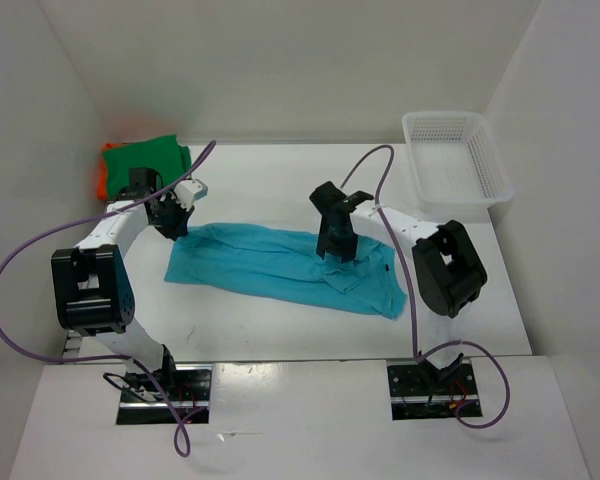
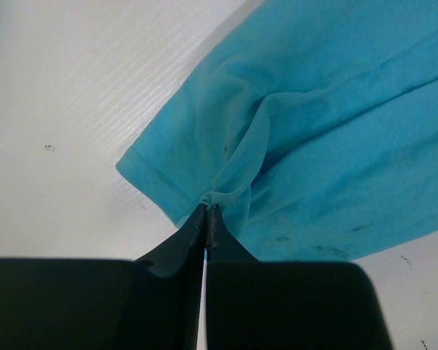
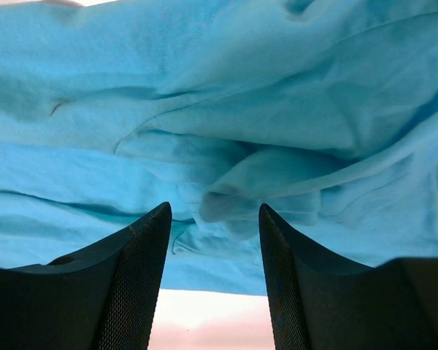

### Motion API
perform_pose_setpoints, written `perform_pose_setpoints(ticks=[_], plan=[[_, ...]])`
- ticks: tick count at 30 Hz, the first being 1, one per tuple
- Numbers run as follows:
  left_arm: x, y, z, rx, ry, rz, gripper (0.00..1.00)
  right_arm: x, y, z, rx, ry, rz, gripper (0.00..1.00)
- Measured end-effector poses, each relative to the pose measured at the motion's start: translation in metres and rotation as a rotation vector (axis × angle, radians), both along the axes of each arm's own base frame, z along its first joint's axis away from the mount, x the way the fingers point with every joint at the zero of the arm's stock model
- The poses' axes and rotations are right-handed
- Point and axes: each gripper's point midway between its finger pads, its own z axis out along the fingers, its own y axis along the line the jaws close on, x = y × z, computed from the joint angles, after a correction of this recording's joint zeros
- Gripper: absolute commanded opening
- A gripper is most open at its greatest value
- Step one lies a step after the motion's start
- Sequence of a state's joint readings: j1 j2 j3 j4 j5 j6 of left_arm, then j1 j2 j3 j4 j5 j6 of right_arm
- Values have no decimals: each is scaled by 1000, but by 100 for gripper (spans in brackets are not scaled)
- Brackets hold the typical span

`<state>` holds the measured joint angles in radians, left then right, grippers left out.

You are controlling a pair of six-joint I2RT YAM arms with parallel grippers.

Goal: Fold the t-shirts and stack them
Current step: Fold the other side of the tshirt into a rectangle

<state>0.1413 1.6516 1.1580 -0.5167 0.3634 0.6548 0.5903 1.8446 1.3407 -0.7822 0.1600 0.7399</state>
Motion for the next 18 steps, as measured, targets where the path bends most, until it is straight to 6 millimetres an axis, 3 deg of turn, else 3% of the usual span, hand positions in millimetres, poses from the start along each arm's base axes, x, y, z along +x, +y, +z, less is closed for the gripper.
perform_pose_setpoints(ticks=[4, 11, 18], plan=[[0, 0, 0, 0, 0, 0, 0, 0, -1, -5, -35, -1, 1, 57], [-1, 0, -1, -1, 4, 0, 0, 1, -8, -12, -80, 1, -12, 48], [-1, 0, -1, -1, 4, 0, 0, 3, -10, -12, -90, -7, -18, 29]])
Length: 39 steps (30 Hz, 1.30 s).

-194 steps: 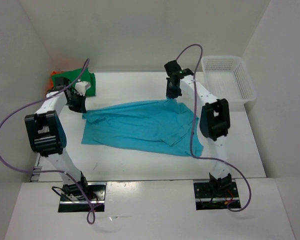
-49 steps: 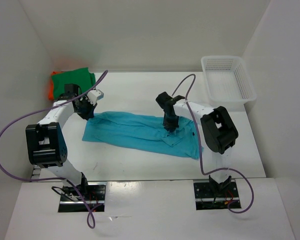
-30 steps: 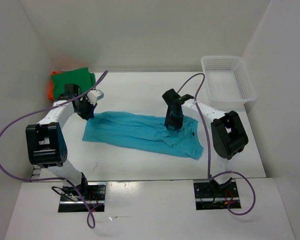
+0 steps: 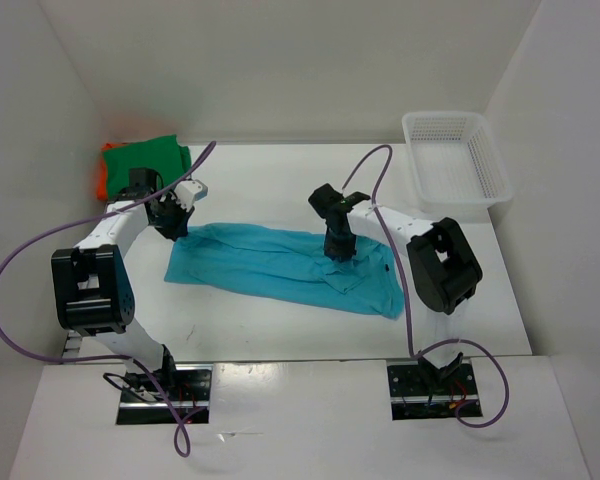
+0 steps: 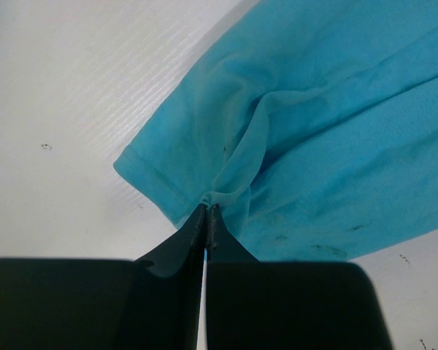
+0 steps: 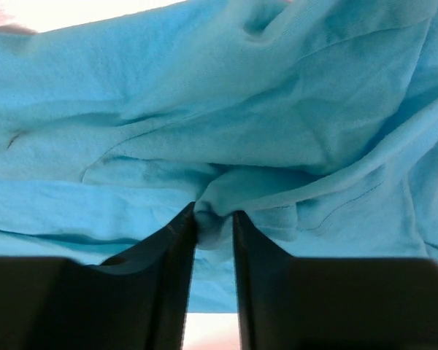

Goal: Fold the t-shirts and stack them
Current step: Fold the other side of the tshirt into a rectangle

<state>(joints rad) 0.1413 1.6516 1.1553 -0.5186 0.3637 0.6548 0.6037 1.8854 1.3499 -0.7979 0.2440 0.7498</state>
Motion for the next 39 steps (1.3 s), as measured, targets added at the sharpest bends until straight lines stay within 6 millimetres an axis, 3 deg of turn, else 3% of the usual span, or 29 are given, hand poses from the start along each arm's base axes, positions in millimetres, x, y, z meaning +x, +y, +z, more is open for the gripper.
perform_pose_setpoints(ticks=[3, 5, 11, 14, 16, 18, 21, 24, 26, 29, 36, 39], plan=[[0, 0, 0, 0, 1, 0, 0, 0, -1, 0, -3, -3, -1, 17], [0, 0, 0, 0, 2, 0, 0, 1, -1, 0, -4, -3, 0, 0], [0, 0, 0, 0, 1, 0, 0, 0, -4, 3, 16, -4, -15, 0], [2, 0, 1, -2, -7, 5, 0, -1, -22, 16, 85, 1, -47, 0], [8, 0, 7, -11, -25, 17, 0, 20, -45, 35, 154, -35, -103, 0], [25, -1, 21, -29, -64, 40, 0, 58, -81, 60, 213, -104, -180, 0], [74, 2, 54, -51, -178, 74, 0, 121, -124, 104, 278, -253, -249, 0], [105, 6, 78, -69, -269, 106, 0, 148, -135, 138, 320, -365, -231, 0], [106, 8, 83, -72, -292, 115, 0, 141, -127, 148, 352, -384, -198, 0], [97, 12, 76, -64, -281, 116, 0, 110, -118, 141, 394, -342, -164, 0], [65, 14, 29, -12, -166, 69, 0, 20, -105, 82, 468, -126, -164, 0], [58, 17, 19, 22, -148, 42, 0, -15, -102, 72, 491, -68, -181, 0]])
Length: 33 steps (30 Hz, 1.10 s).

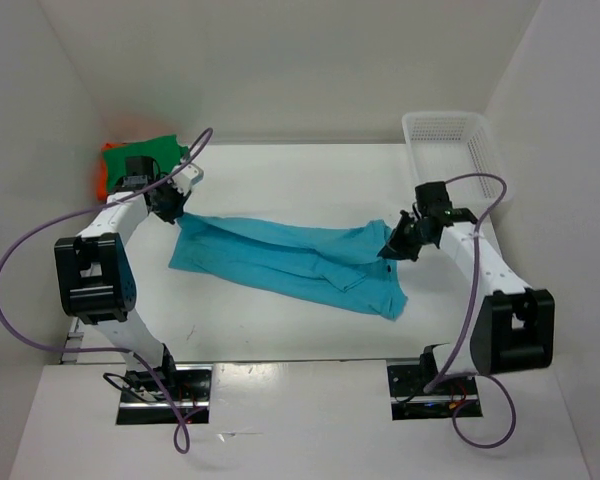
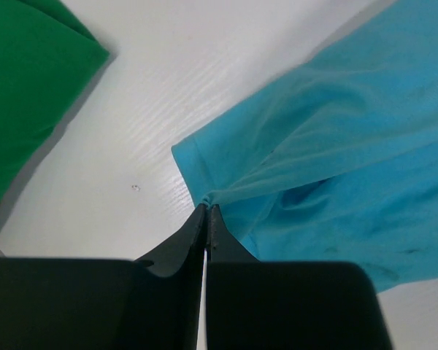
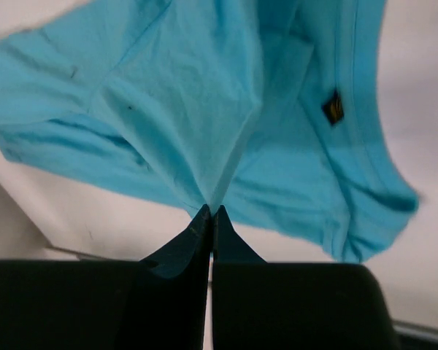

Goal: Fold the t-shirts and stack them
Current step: Fold the other side of the tshirt into a rectangle, then rotate the tshirt 90 degrees

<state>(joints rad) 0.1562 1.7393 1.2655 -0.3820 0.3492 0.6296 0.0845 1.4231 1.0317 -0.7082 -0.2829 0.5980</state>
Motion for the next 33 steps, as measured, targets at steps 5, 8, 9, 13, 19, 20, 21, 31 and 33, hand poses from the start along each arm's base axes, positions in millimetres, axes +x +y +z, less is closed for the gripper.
perform_pose_setpoints(ticks=[5, 8, 9, 13, 19, 20, 21, 31, 33], plan=[[-9, 6, -14, 51, 29, -14, 0, -46, 12, 15, 78, -2, -16, 0], [-9, 8, -15, 64, 27, -14, 0, -65, 23, 27, 133, -11, -23, 0], [-9, 9, -15, 68, 26, -12, 0, -70, 26, 30, 147, -15, -27, 0], [-8, 11, -14, 88, 17, -26, 2, -92, 28, 25, 181, 3, -49, 0], [-18, 14, -25, 131, 29, -64, 5, -114, 26, -10, 168, 128, -80, 8], [-21, 15, -29, 144, 38, -72, 5, -115, 26, -12, 166, 143, -86, 22], [-25, 16, -34, 155, 50, -73, 7, -114, 26, -14, 165, 154, -93, 29], [-35, 41, -29, 258, 106, -75, 79, -137, 26, -18, 50, 226, -120, 77], [-26, 49, -13, 252, 75, -47, 83, -134, 23, -11, 59, 185, -193, 84]])
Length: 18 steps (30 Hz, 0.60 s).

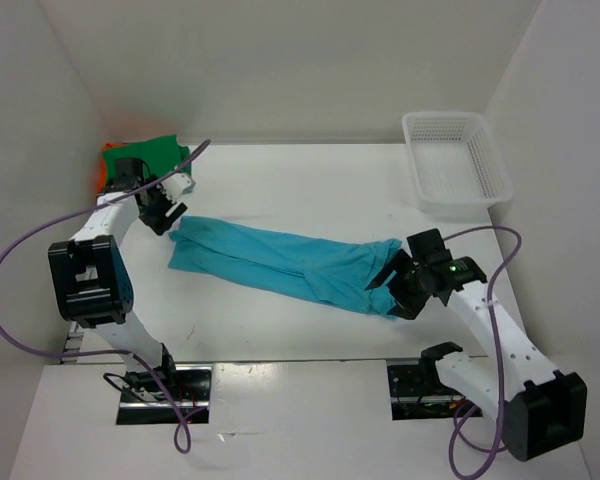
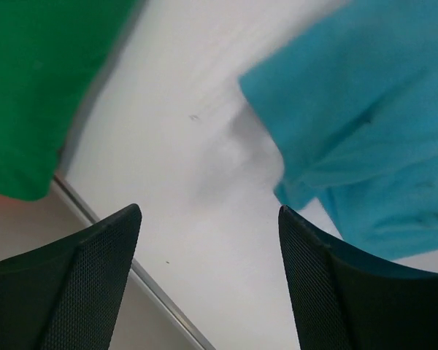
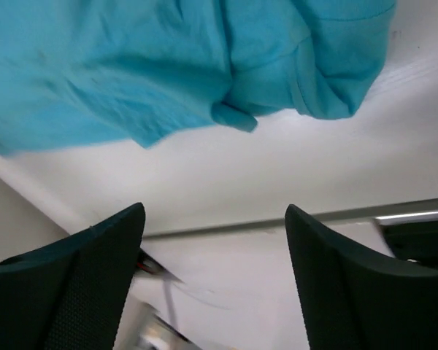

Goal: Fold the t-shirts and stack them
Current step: Rotate the tshirt 90 degrees

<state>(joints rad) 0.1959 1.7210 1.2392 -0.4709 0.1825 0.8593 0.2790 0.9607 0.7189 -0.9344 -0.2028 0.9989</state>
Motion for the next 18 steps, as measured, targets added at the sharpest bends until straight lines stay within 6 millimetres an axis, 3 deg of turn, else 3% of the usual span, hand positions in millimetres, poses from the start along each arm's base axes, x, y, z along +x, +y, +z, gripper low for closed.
perform_pose_setpoints(ticks=[1, 3, 6, 9, 13, 15, 18], plan=[[6, 3, 8, 0, -24, 11, 83, 4, -2, 2, 0, -26, -46, 84], [20, 1, 22, -8, -76, 27, 86, 9, -9, 0, -17, -34, -134, 97], [39, -21, 25, -41, -107, 17, 93, 19, -20, -11, -64, -5, -245, 100], [58, -43, 3, -66, -97, -1, 95, 23, -25, -37, -99, 75, -288, 100], [54, -54, -36, -78, -20, 0, 96, 11, -39, -80, -158, 236, -328, 100], [52, -53, -50, -61, 7, 8, 96, 10, -43, -93, -170, 303, -339, 100], [56, -52, -54, -43, -6, 14, 93, 16, -41, -94, -169, 334, -303, 73]])
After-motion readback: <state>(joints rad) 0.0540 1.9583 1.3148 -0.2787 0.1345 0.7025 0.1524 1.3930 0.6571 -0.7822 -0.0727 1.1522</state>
